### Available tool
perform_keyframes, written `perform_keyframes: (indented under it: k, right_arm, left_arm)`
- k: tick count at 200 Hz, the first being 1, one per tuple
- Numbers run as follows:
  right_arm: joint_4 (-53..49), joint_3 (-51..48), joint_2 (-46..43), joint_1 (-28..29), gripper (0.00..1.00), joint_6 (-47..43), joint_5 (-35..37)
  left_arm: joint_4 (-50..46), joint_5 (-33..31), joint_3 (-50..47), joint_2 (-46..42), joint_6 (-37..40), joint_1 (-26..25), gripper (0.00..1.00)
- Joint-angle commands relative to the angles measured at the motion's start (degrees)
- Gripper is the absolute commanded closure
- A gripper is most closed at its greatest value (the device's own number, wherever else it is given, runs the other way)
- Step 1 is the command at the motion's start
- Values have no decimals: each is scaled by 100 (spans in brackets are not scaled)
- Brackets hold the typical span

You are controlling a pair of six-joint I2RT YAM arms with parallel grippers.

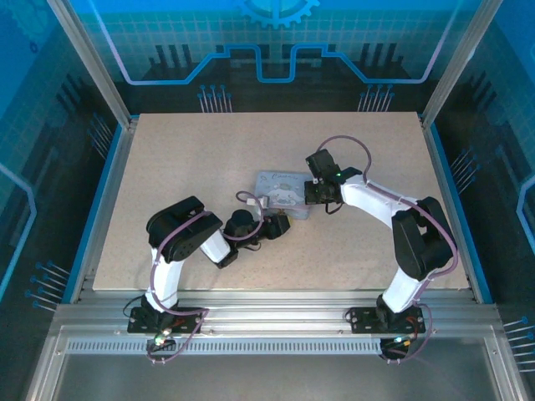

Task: Unlock the padlock with the key

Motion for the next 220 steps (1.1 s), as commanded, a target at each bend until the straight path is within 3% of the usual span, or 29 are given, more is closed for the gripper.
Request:
perform_keyframes:
  k: [1, 33, 89, 161, 179, 220]
  right_arm:
    - [-39, -78, -127, 98, 100, 101, -87]
    - [-35, -87, -157, 109, 100, 101, -86]
    - [-33, -113, -205, 110, 100, 107, -78]
    - [38, -390, -542, -221, 100, 83, -209]
    - [69, -598, -796, -332, 100, 68, -273]
    - [364, -1411, -1839, -625, 100, 142, -804]
  left_arm:
    - [-769, 116, -148, 83, -276, 89, 63]
    - [-964, 111, -149, 53, -258, 114, 68]
    - [-1272, 129, -150, -49, -211, 141, 88]
    - [-1723, 171, -31, -334, -660, 154, 94]
    - [-2033, 156, 63, -485, -955, 135, 100]
    - [-3030, 98, 361, -962, -1197, 95, 100]
